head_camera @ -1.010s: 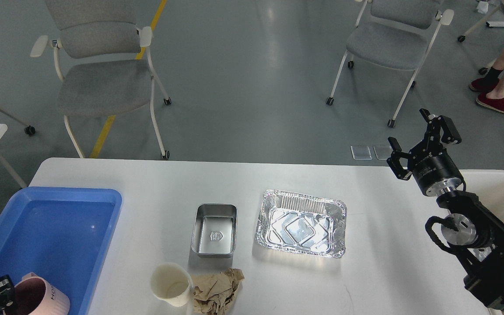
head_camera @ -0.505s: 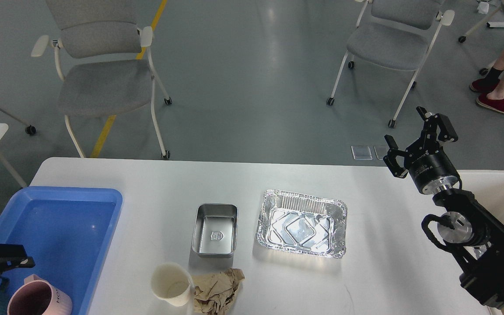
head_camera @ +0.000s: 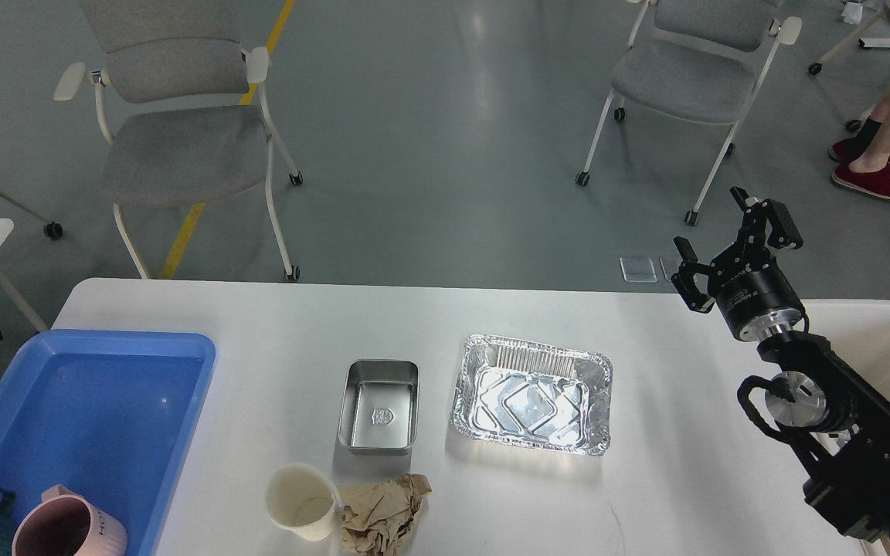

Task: Tidy desktop
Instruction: 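Reach the left gripper to the small steel box and grasp it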

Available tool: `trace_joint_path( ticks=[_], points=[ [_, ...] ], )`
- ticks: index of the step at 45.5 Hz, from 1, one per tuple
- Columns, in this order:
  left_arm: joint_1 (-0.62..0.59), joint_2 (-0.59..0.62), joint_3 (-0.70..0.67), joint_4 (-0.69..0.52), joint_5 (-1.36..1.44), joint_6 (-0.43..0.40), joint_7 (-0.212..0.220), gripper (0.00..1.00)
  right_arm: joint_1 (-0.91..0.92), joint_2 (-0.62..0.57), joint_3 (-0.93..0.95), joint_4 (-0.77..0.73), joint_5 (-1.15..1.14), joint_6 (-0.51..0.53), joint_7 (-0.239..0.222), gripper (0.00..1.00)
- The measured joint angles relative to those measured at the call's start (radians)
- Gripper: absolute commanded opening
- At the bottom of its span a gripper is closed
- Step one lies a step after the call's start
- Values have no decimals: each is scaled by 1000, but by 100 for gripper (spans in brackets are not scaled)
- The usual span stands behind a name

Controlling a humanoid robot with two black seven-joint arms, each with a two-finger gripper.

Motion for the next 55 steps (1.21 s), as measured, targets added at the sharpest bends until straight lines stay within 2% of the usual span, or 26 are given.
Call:
trace_joint_path(
  ticks=[5, 11, 23, 29, 40, 46, 55],
  points=[
    [-50, -150, 8, 4, 63, 6, 15, 93, -2, 5, 0, 0, 0, 0, 0, 100],
    [-149, -402, 48, 39, 274, -2, 21, 93, -1, 4, 0, 2, 0, 0, 0, 100],
    [-442, -799, 310, 278, 429, 21, 23, 91, -2, 8, 0, 13, 0, -2, 0, 100],
    [-519, -916, 437, 407, 431, 65, 23, 91, -8, 6, 0, 23, 1, -3, 0, 100],
    [-548, -1103, 593, 596, 431, 143, 22, 91, -12, 7, -2, 23, 1, -5, 0, 100],
    [-550, -1181, 614, 653, 432, 171, 19, 89, -8, 9, -4, 21, 0, -7, 0, 100],
    [-550, -1251, 620, 672, 441, 197, 19, 80, -13, 9, -5, 20, 0, -8, 0, 100]
  ],
)
